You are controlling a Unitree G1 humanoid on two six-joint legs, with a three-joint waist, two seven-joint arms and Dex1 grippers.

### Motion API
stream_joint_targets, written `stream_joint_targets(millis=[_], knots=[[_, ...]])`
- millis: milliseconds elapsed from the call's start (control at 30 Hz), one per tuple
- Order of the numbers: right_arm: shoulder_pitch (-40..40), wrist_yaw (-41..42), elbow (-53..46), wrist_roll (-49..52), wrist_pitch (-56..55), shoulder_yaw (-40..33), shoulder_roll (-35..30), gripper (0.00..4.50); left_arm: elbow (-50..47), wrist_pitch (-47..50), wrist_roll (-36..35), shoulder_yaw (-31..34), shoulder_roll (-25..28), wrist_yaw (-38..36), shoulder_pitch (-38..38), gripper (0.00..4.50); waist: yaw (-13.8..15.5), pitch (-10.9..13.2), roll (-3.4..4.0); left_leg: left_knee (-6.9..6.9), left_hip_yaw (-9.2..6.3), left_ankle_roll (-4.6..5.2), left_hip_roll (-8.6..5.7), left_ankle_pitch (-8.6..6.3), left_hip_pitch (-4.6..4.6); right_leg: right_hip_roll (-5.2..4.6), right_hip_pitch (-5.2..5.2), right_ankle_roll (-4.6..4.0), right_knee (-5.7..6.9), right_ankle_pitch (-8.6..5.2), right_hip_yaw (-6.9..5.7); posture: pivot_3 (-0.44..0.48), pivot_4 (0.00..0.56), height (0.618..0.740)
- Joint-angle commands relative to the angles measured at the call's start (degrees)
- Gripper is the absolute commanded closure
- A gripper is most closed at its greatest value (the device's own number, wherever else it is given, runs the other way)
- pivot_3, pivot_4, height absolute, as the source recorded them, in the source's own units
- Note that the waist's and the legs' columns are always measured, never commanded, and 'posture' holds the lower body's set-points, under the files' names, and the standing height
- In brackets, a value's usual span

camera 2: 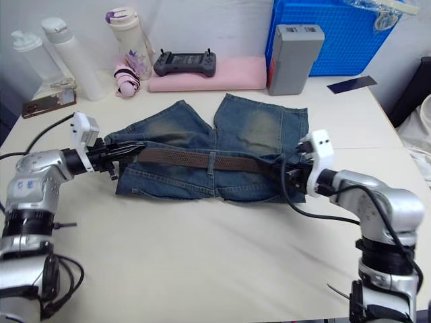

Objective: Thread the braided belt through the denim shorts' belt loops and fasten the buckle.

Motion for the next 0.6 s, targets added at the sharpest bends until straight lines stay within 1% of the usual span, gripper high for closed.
stream_joint_targets(millis=[33,67,100,167,200,267,300,333,433,500,533,567,600], knots=[[6.87,5.83,-10.39,4.61,-5.14,-3.51,-3.18,4.40,-9.92,-19.05,5.90,2.97,-0.82,6.13,8.96,4.29,0.13,0.00,-0.01,-0.06,-0.06,0.00,0.01,0.00,0.00,0.00,-0.01,0.00,-0.02,0.00,-0.02,0.000,0.150,0.739],[9.77,7.14,-12.16,4.55,-6.17,-3.20,-4.56,4.40,-11.15,-23.28,7.72,3.30,-0.89,7.79,11.48,4.29,0.22,0.01,-0.03,-0.06,-0.10,0.00,0.01,-0.01,-0.01,0.00,0.00,0.00,-0.01,0.00,-0.03,0.000,0.150,0.739],[14.24,9.29,-14.27,3.29,-7.99,-2.12,-6.92,4.40,-11.50,-29.48,9.28,3.88,-0.82,8.45,15.38,4.29,0.30,0.01,-0.03,-0.02,-0.09,0.00,0.00,-0.01,-0.04,0.00,0.02,0.00,-0.04,0.00,-0.03,0.000,0.150,0.739],[21.84,13.05,-17.30,1.75,-10.79,-0.62,-11.01,4.40,-10.93,-40.13,11.98,4.89,-0.39,10.07,21.37,4.29,0.73,0.01,-0.02,0.02,0.01,0.01,-0.03,-0.01,-0.09,-0.03,0.14,0.00,-0.36,0.00,0.00,0.000,0.150,0.739],[25.68,14.76,-18.29,0.28,-12.39,0.58,-13.52,4.40,-9.27,-45.75,13.62,5.65,-0.13,11.37,23.70,4.29,1.05,0.01,-0.01,0.03,0.01,0.02,-0.01,-0.02,0.01,-0.03,0.41,0.00,-0.65,0.00,-0.03,0.000,0.150,0.739],[30.95,16.52,-18.71,-2.89,-15.92,2.88,-17.21,4.40,-5.40,-54.84,16.68,6.27,0.73,13.87,26.51,4.29,1.44,0.00,-0.02,0.03,0.09,0.04,0.03,-0.02,0.22,0.00,0.88,0.05,-1.30,0.02,-0.04,0.000,0.150,0.739],[32.69,16.77,-18.41,-4.80,-17.85,4.12,-18.51,4.40,-3.24,-58.98,18.18,6.24,1.30,14.90,27.52,4.29,1.55,0.01,-0.03,0.04,0.11,0.06,0.06,-0.02,0.35,0.02,1.08,0.13,-1.41,0.07,-0.04,0.000,0.150,0.739],[33.75,16.91,-18.11,-5.96,-19.30,4.88,-19.29,4.40,-1.60,-61.87,19.22,6.03,1.83,15.80,28.05,4.29,1.63,0.02,-0.04,0.05,0.16,0.09,0.04,0.00,0.45,0.00,1.17,0.18,-1.61,0.10,-0.02,0.000,0.150,0.739],[36.33,17.73,-16.31,-10.20,-23.11,7.76,-22.28,4.40,3.96,-68.76,22.54,4.63,3.59,17.85,31.00,4.29,1.60,0.01,-0.03,0.00,0.18,0.14,0.09,-0.11,1.18,-0.03,1.85,0.19,-1.78,0.11,0.04,0.000,0.150,0.739],[36.52,17.65,-15.53,-10.44,-23.79,8.05,-22.80,4.40,6.06,-70.59,23.09,3.53,4.70,18.85,32.20,4.29,1.60,0.00,-0.02,-0.06,0.16,0.11,0.12,-0.16,1.18,-0.02,1.83,0.19,-1.85,0.11,0.06,0.000,0.150,0.739],[36.38,17.77,-15.32,-10.21,-24.18,7.83,-22.93,4.40,5.99,-69.74,21.48,2.51,5.34,18.61,32.87,3.95,1.60,0.00,-0.02,-0.08,0.16,0.10,0.15,-0.19,1.13,-0.01,1.79,0.19,-1.86,0.11,0.05,0.000,0.150,0.739],[36.39,18.41,-15.39,-9.39,-24.27,7.25,-23.10,3.90,5.38,-68.72,19.40,1.24,6.13,18.04,33.60,3.58,1.61,0.00,-0.02,-0.09,0.11,0.10,0.17,-0.20,1.09,0.01,1.79,0.19,-1.79,0.11,0.00,0.000,0.150,0.739],[36.36,19.16,-15.59,-8.01,-23.95,6.41,-23.17,3.36,4.48,-67.22,17.23,-0.03,6.99,17.30,34.22,3.32,1.61,0.00,-0.02,-0.09,0.05,0.10,0.17,-0.21,1.06,0.02,1.79,0.19,-1.74,0.11,-0.05,0.000,0.150,0.739]])
